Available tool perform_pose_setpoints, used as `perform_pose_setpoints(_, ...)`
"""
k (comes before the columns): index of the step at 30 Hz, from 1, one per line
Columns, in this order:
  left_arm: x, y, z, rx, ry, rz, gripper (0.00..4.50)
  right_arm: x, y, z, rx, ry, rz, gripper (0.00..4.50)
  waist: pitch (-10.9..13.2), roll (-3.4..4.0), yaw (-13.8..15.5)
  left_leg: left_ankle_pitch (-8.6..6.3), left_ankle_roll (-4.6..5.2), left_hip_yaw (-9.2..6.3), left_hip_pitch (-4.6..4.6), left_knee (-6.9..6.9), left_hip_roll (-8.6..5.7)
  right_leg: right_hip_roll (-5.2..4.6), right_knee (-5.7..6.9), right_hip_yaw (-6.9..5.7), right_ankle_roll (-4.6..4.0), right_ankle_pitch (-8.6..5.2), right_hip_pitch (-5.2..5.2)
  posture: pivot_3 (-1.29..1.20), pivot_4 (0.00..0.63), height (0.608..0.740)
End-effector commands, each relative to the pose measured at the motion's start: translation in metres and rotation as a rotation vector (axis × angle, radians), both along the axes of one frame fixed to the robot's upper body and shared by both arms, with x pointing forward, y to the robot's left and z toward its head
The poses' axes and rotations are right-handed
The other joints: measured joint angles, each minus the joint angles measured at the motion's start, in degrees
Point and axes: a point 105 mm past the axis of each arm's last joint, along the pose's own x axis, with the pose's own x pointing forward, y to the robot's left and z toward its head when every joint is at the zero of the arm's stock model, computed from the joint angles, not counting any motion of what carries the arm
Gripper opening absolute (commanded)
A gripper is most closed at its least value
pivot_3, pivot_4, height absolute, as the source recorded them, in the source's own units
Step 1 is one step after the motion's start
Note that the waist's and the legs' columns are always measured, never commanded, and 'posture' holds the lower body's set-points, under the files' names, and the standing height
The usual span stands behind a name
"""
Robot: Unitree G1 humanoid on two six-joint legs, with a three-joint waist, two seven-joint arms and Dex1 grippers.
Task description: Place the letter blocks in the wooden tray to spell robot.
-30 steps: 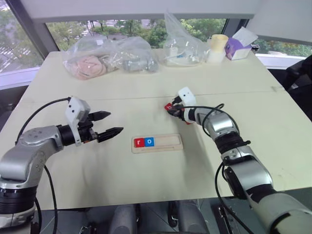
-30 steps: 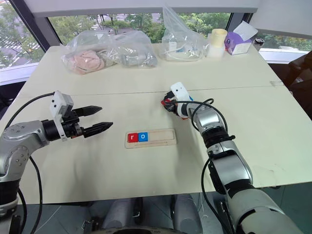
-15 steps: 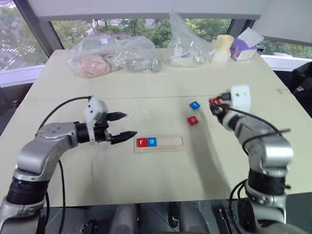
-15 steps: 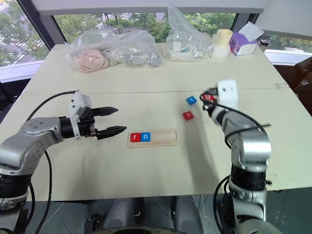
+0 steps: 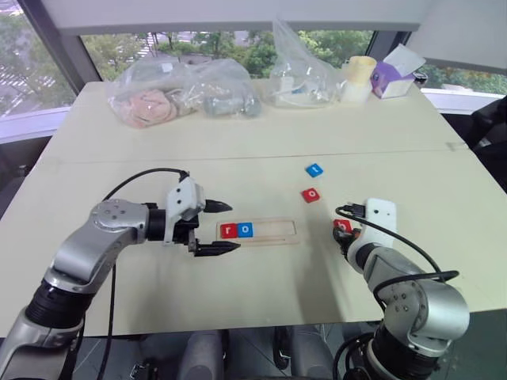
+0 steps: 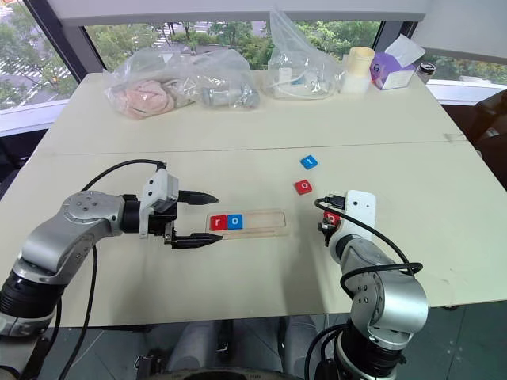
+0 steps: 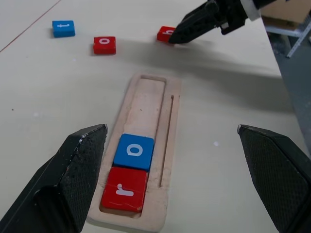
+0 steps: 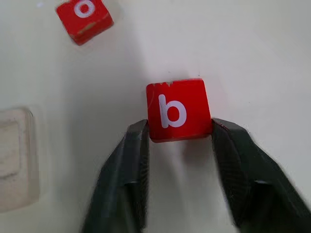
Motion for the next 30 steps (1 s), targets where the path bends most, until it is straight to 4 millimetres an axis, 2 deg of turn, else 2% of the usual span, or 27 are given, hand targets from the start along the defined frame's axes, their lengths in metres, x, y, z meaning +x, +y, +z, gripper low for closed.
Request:
perform_pose_setpoints(1, 0.001, 0.0, 0.007, 0.001, -0.038, -0.008, 4.5, 0.0, -0.003, 0.007, -0.053, -0.023, 0.011, 3.87, 0.0, 0.0, -0.1, 0.0, 0.0, 0.0, -0.02, -0.01, 0.0, 0.01, -0.03, 0.0, 0.0, 0.0, -0.01, 0.0, 0.15, 0.74)
perform_pose_setpoints(2, 0.001, 0.002, 0.006, 0.004, -0.035, -0.004, 4.5, 0.002, -0.011, 0.014, -0.096, -0.044, 0.004, 4.39, 0.0, 0.01, -0.2, 0.0, 0.0, 0.0, -0.03, -0.02, 0.0, 0.0, -0.04, 0.0, 0.0, 0.0, -0.02, 0.0, 0.15, 0.74)
perform_pose_setpoints(4, 0.002, 0.006, 0.006, 0.005, -0.029, 0.005, 4.5, 0.011, -0.03, 0.04, -0.307, -0.142, 0.046, 4.39, 0.0, 0.04, -0.2, 0.0, 0.0, 0.01, -0.1, -0.01, -0.02, -0.01, -0.13, 0.0, 0.01, 0.01, -0.02, 0.0, 0.15, 0.74)
perform_pose_setpoints(6, -0.002, 0.01, 0.004, 0.019, -0.012, -0.007, 4.5, 0.023, -0.038, 0.074, -0.451, -0.28, 0.15, 4.39, 0.1, 0.13, -0.5, 0.0, 0.0, 0.02, -0.16, 0.0, -0.1, -0.15, -0.25, -0.01, 0.02, 0.01, -0.02, 0.0, 0.15, 0.74)
perform_pose_setpoints(7, -0.004, 0.011, 0.003, 0.027, -0.006, -0.017, 4.5, 0.028, -0.033, 0.079, -0.442, -0.311, 0.261, 4.39, 0.1, 0.12, -0.7, 0.0, 0.0, 0.05, -0.2, 0.0, -0.16, -0.22, -0.33, -0.01, 0.04, 0.02, -0.04, 0.0, 0.15, 0.74)
perform_pose_setpoints(10, -0.01, 0.01, 0.002, 0.037, 0.009, -0.052, 4.5, 0.028, -0.02, 0.083, -0.232, -0.382, 0.536, 4.39, 0.0, -0.03, -1.0, -0.02, 0.03, 0.0, -0.19, -0.08, -0.11, -0.05, -0.57, -0.05, 0.1, 0.04, 0.09, 0.0, 0.15, 0.74)
perform_pose_setpoints(11, -0.012, 0.009, 0.002, 0.04, 0.013, -0.067, 4.5, 0.023, -0.019, 0.082, -0.192, -0.397, 0.626, 4.39, 0.0, -0.04, -0.9, -0.03, 0.05, -0.01, -0.19, -0.12, -0.06, 0.08, -0.62, -0.06, 0.1, 0.03, 0.11, 0.0, 0.15, 0.74)
perform_pose_setpoints(12, -0.015, 0.007, 0.001, 0.05, 0.011, -0.091, 4.5, 0.01, -0.022, 0.07, -0.215, -0.386, 0.782, 4.39, 0.0, -0.04, -0.6, -0.03, 0.05, -0.02, -0.21, -0.19, -0.04, 0.13, -0.62, -0.08, 0.12, 0.0, 0.09, 0.0, 0.15, 0.74)
perform_pose_setpoints(14, -0.021, 0.005, -0.002, 0.08, 0.008, -0.137, 4.5, -0.011, -0.041, 0.033, -0.333, -0.259, 1.015, 4.39, 0.0, -0.01, 0.8, -0.02, 0.06, -0.08, -0.21, -0.42, -0.12, 0.13, -0.63, -0.09, 0.26, -0.09, 0.1, 0.0, 0.15, 0.74)
perform_pose_setpoints(16, -0.028, 0.006, -0.004, 0.1, 0.015, -0.168, 4.5, -0.014, -0.061, 0.017, -0.363, -0.204, 1.093, 4.39, 0.0, -0.03, 0.7, -0.03, 0.07, -0.04, -0.21, -0.51, -0.2, 0.1, -0.7, -0.04, 0.38, -0.18, 0.12, 0.0, 0.15, 0.74)
perform_pose_setpoints(18, -0.028, 0.006, -0.004, 0.101, 0.011, -0.169, 4.5, -0.006, -0.075, 0.012, -0.414, -0.22, 1.11, 4.39, 0.1, -0.04, 0.1, -0.03, 0.08, 0.19, -0.19, -0.37, -0.2, 0.1, -0.71, 0.14, 0.37, -0.15, 0.11, 0.0, 0.15, 0.74)
perform_pose_setpoints(22, -0.023, 0.005, -0.003, 0.097, -0.013, -0.131, 4.5, 0.009, -0.089, -0.001, -0.457, -0.221, 1.138, 4.39, 0.1, -0.08, -0.5, -0.03, 0.08, 0.15, -0.1, 0.01, -0.11, 0.17, -0.6, 0.13, 0.24, 0.05, 0.2, 0.0, 0.15, 0.74)
perform_pose_setpoints(30, -0.03, 0.007, -0.006, 0.101, 0.007, -0.107, 4.5, 0.036, -0.079, -0.004, -0.407, -0.271, 1.21, 4.39, 0.1, -0.07, -0.8, -0.01, 0.05, 0.07, 0.12, 0.01, -0.11, 0.2, -0.5, 0.15, 0.12, 0.14, 0.33, 0.0, 0.15, 0.74)
